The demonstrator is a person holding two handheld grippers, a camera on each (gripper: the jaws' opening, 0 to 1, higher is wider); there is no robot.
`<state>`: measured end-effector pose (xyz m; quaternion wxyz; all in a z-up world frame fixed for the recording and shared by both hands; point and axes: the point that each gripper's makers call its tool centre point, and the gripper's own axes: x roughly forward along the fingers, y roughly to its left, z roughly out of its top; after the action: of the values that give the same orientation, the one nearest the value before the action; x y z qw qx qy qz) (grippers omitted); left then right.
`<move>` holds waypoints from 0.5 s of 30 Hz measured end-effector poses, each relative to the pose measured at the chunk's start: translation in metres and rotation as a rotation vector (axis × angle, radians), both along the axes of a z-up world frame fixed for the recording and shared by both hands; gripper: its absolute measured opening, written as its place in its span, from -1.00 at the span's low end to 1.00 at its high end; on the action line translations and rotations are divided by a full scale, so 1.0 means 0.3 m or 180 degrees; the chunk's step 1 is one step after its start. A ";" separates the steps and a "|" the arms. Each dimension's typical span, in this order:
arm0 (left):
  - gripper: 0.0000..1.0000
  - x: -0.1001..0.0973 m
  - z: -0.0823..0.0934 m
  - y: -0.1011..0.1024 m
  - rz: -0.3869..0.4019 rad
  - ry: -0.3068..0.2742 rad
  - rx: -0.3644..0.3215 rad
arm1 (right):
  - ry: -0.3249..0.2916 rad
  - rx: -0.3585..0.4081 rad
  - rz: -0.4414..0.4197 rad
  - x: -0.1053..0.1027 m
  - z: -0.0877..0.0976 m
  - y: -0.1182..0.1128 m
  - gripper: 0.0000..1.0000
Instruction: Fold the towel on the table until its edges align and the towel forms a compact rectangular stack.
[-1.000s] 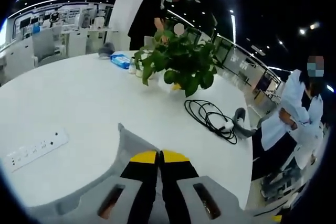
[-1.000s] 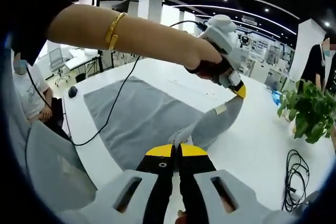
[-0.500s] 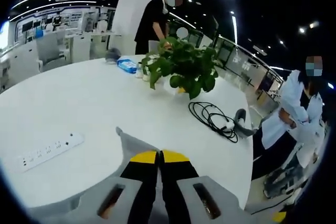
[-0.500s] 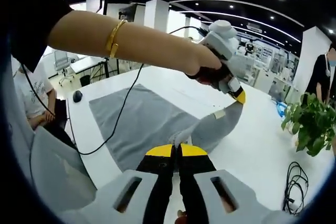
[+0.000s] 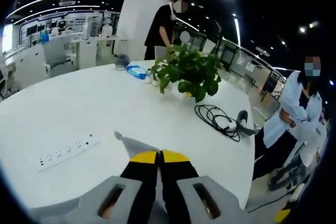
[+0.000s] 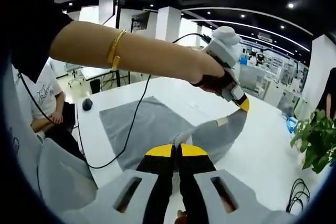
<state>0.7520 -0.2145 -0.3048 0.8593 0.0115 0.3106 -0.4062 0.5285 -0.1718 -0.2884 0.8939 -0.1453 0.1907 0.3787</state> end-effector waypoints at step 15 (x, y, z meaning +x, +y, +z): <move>-0.97 -0.008 0.088 0.200 0.0110 -0.0130 0.0026 | -0.0093 0.0073 0.0348 -0.020 0.084 0.177 -1.00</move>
<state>0.7497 -0.1544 -0.2785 0.8723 0.0179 0.2948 -0.3897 0.5225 -0.1188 -0.2633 0.8761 -0.1508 0.1651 0.4270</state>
